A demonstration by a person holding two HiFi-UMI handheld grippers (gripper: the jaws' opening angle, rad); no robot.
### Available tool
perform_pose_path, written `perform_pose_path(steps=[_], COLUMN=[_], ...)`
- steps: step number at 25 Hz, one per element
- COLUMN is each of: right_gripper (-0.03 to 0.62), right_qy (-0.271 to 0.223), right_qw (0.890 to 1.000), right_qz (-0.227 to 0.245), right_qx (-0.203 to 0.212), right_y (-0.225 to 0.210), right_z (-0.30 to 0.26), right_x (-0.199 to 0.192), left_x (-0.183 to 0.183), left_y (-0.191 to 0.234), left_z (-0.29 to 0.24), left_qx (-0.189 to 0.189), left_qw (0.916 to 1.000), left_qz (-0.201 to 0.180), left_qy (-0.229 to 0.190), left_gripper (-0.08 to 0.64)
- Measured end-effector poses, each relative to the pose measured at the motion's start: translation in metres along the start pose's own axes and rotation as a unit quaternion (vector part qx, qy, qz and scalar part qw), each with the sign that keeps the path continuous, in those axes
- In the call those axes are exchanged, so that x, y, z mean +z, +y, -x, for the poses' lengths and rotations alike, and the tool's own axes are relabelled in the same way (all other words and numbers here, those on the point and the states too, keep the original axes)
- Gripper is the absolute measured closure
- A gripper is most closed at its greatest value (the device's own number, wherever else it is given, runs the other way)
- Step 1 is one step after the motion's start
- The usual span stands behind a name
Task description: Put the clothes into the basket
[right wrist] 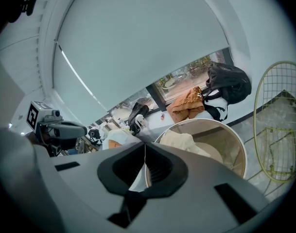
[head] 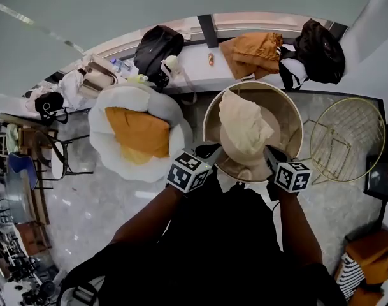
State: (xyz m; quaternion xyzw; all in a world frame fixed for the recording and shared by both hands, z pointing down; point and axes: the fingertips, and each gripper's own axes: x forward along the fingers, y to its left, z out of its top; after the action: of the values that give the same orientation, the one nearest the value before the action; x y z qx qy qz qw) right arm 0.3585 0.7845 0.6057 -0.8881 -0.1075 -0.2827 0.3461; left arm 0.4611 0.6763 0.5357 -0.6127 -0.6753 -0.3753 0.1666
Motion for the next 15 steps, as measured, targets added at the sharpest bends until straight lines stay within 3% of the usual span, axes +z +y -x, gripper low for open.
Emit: perform_pose_path(steps=[3, 9, 15], right_gripper=[0.575, 0.575, 0.574], right_qy=[0.01, 0.043, 0.038], right_qw=[1.0, 0.994, 0.98], right_qz=[-0.011, -0.082, -0.159], right_qx=[-0.024, -0.058, -0.111], right_y=[-0.012, -0.037, -0.087], right_z=[-0.021, -0.078, -0.139], right_x=[0.0, -0.016, -0.026], left_x=[0.003, 0.022, 0.001], left_y=[0.017, 0.058, 0.107], left_z=[-0.015, -0.053, -0.097], left_qx=[-0.02, -0.059, -0.086], left_qw=[0.9997, 0.9965, 0.9904], left_qz=[-0.008, -0.043, -0.037], left_qy=[0.015, 0.041, 0.101], left_gripper=[0.559, 0.559, 0.558])
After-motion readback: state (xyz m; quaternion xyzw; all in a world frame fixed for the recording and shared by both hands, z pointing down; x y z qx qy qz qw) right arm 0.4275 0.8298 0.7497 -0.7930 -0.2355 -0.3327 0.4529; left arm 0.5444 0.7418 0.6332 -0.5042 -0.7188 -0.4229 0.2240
